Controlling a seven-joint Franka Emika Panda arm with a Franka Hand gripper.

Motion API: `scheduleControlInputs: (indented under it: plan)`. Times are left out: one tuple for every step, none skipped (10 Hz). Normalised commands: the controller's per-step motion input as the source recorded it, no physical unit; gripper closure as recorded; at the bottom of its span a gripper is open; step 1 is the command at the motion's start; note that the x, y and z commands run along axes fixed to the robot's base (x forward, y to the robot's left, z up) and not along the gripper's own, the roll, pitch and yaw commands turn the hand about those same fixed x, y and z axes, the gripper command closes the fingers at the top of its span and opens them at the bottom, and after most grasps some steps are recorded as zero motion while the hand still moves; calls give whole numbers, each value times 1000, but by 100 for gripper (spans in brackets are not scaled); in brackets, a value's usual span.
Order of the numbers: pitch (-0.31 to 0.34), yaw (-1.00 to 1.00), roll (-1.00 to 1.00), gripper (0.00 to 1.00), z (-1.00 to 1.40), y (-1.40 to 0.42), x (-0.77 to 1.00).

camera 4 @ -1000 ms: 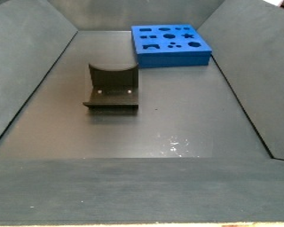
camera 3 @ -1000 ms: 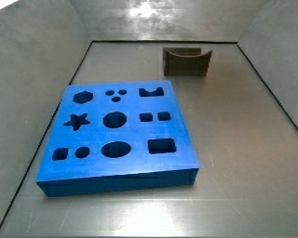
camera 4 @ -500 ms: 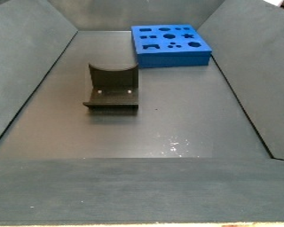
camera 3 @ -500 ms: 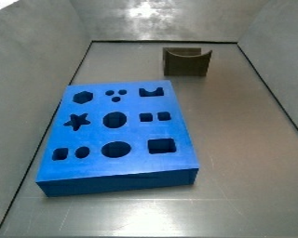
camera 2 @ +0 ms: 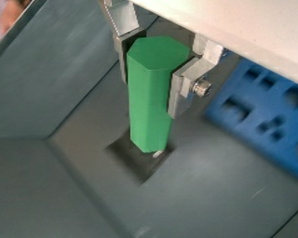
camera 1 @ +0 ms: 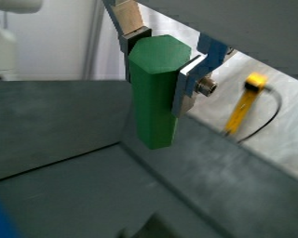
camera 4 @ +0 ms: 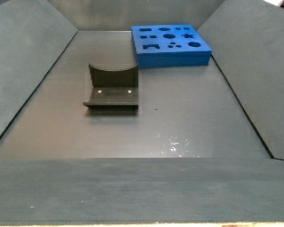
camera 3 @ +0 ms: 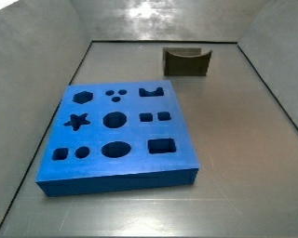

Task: Pick up the hexagon object. Move up. Place the hexagon object on the fixture. Regrasp the hexagon object. Move to above the board. Insert the hexagon object.
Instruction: Move to above the board, then insert the hexagon object.

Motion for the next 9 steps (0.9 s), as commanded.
scheduleControlInputs:
  plan:
    - [-167, -75, -1000, 100, -61, -1000, -493]
    - [-175, -83, -1000, 100, -71, -1000, -508]
    - [-202, -89, -1000, 100, -65, -1000, -560]
    - [-209, -95, -1000, 100, -68, -1000, -583]
    - [-218, -80, -861, 100, -45, -645, -437]
    - [-180, -58, -658, 100, -27, -379, -301]
    - [-121, -23, -408, 100, -12, -131, -161]
    - [-79, -24, -283, 100, -7, -72, -100]
    - [-69, 63, 0, 100, -217, -114, 17]
